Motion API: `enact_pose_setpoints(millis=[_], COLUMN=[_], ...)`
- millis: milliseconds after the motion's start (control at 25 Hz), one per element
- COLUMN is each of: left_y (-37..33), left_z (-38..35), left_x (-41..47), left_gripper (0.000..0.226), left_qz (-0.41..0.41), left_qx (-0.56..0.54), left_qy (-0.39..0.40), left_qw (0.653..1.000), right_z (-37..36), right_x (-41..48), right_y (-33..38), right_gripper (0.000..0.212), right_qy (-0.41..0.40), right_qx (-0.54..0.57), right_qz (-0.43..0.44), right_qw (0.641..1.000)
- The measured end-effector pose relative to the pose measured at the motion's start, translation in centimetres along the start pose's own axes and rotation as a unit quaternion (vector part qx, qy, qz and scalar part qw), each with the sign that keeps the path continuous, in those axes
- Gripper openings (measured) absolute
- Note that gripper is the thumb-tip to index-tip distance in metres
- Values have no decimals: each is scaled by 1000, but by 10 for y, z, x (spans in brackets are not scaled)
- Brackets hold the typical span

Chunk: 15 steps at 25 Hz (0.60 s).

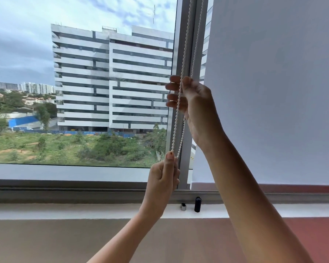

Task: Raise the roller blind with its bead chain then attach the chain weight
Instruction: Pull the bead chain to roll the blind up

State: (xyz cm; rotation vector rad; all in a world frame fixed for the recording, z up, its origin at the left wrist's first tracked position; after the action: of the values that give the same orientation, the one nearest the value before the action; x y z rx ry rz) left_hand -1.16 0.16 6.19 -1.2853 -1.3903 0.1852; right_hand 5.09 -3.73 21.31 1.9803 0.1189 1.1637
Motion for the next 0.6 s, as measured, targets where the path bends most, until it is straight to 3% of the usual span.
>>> enact_pose_setpoints(millis=[120, 360, 600], left_y=[8, 18, -1], left_z=[4, 13, 12], left_x=[13, 44, 73], left_gripper=[41, 46, 44], left_qz=[33, 135, 94], left_qx=[2, -3, -14], left_qy=[19, 104, 69], left_qw=[999, 985, 993], right_z=[-10, 2, 9], right_x=[1, -2, -24], right_y=[-1, -5, -9], right_gripper=[37, 38, 33], right_qy=[27, -87, -115], right_qx=[102, 70, 97], right_qz=[-35, 86, 128], right_qw=[994, 990, 980])
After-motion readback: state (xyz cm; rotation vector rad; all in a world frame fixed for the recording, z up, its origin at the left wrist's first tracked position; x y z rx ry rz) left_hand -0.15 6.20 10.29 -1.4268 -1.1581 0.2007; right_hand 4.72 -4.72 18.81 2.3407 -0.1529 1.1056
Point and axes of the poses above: each hand's wrist, its own x-axis towards the middle knuckle, its own z-axis out of the back of the hand, y = z × x, the point moved 5 cm from there along x, towards the middle knuckle, and after that the axes turned 12 degrees about -y, right-handed, at the moved point
